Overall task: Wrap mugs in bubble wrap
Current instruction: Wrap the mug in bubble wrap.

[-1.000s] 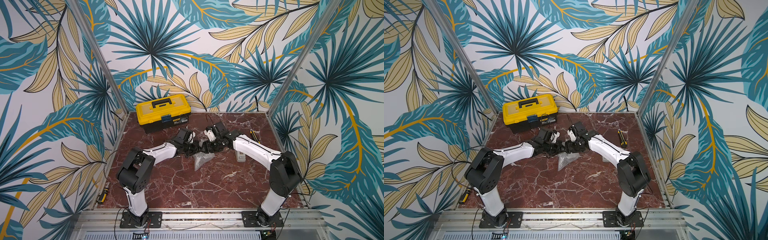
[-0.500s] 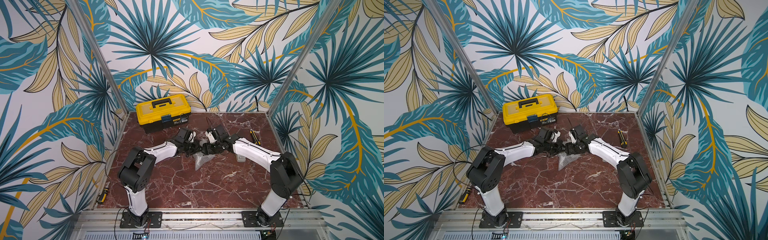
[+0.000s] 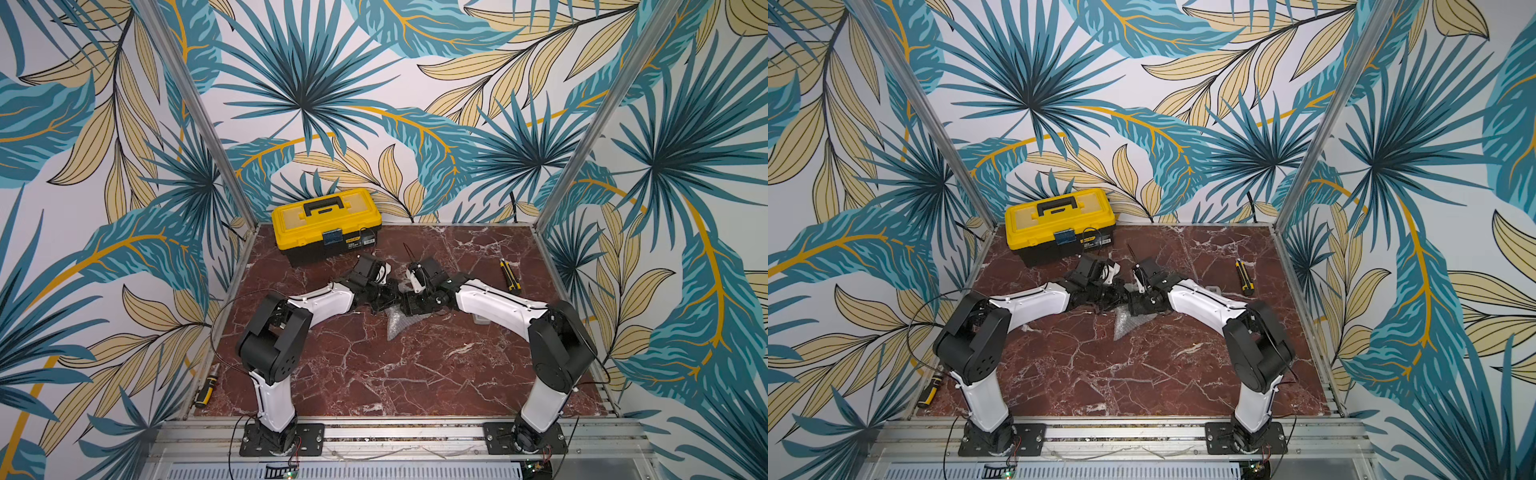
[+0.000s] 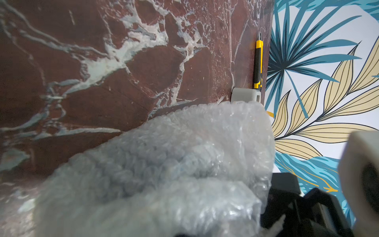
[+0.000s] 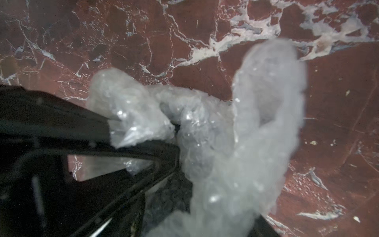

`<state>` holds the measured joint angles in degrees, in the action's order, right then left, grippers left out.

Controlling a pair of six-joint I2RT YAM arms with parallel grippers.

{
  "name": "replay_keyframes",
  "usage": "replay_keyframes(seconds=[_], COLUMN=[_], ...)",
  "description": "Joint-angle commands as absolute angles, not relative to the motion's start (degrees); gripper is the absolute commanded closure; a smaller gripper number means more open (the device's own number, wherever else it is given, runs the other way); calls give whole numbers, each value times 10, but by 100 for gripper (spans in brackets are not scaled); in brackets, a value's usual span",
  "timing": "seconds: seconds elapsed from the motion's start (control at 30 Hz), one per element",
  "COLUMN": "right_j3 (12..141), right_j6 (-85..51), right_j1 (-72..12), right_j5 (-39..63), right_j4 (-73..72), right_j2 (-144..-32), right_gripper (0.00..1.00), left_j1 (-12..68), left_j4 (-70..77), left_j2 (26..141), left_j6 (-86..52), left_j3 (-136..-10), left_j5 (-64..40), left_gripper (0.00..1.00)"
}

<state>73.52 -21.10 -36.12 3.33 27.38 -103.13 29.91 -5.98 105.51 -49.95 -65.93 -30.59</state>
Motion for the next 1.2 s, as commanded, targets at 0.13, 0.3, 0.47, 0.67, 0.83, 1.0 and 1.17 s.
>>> replay_keyframes(seconds=[0.13, 0.3, 0.47, 0.67, 0.83, 1.0, 1.17], right_j3=[759, 767, 767, 767, 766, 777, 796], right_j6=[-225, -224, -224, -225, -226, -227, -227], right_j1=[-384, -384, -385, -385, -385, -385, -383], right_j5=[19, 13, 10, 12, 18, 30, 39], right_j4=[299, 316, 321, 322, 322, 341, 375], right_j2=[-1067, -1080, -1085, -1086, -1074, -1041, -1018], right_gripper=[36, 37, 38, 38, 38, 35, 34], left_j1=[304, 304, 302, 297, 296, 286, 284], left_j4=[-57, -57, -62, -100, -154, -173, -161], left_j2=[1063, 1040, 999, 956, 923, 902, 897], left_j6=[-503, -509, -516, -497, -459, -448, -449], left_j3=[-682, -671, -658, -667, -668, -629, -614], left_j5=[-314, -309, -291, -260, -214, -193, -193], left_gripper=[100, 85, 62, 56, 55, 54, 56])
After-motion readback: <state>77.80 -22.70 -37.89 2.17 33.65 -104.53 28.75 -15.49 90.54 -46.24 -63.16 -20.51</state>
